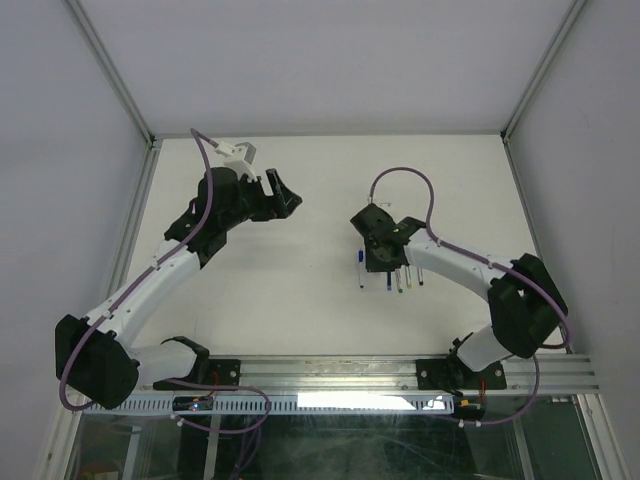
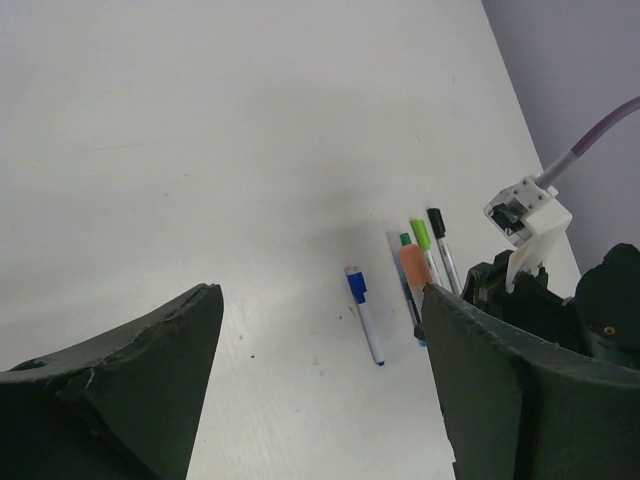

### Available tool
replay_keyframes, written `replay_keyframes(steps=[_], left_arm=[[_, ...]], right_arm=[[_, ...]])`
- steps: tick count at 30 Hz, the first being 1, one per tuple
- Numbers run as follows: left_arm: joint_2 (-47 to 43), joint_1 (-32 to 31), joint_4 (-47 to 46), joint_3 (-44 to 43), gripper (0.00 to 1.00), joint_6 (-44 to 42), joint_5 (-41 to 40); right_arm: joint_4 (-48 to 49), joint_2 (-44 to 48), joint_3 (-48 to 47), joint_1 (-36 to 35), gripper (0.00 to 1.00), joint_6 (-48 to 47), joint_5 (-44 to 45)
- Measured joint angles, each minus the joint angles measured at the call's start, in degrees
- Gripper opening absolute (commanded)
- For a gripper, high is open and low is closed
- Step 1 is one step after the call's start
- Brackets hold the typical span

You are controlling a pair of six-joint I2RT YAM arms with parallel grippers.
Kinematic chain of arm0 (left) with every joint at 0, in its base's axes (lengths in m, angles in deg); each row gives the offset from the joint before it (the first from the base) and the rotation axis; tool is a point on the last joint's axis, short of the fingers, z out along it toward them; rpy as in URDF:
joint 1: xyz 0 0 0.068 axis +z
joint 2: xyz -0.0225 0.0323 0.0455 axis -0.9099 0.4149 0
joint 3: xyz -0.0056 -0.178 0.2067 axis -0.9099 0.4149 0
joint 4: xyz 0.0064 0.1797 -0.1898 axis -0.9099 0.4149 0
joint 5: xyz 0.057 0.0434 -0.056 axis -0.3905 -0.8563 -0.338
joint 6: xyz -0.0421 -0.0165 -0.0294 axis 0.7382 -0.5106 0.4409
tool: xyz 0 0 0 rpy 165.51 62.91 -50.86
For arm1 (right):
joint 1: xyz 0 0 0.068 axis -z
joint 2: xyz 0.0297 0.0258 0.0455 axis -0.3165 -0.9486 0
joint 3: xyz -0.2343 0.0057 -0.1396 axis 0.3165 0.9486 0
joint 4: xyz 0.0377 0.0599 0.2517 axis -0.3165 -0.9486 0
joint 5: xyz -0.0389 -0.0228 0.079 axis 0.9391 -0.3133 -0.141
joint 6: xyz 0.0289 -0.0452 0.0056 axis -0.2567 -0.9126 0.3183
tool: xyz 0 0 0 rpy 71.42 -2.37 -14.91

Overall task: Insert the pens into the pen caps
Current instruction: Place the pen at the center of the board.

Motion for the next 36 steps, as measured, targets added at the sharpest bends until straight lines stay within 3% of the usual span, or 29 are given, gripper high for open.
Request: replay_keyframes(steps=[3,8,19,36], left_arm=[[0.0,2.1,2.1,-0.1,0.99,1.1,-1.3],[0.2,5.0,9.6,-5.5,0.99,3.3,-2.1],[0.8,8.4,18.4,-27.6,0.99,5.6,-2.3],[-0.9,12.4,19.8,-33.0,0.99,8.5,0.0]], right_arm=[[-0.2,-4.4,-1.5,0.0,0.00,0.4,1.5],[-0.9,-8.6,-2.9,0.0,0.03,0.9,4.0],[-0.8,-12.7,-3.3,0.0,0.08,1.1,5.5],[3.3,-14.3,-2.8,0.0,0.29,1.4,2.5]])
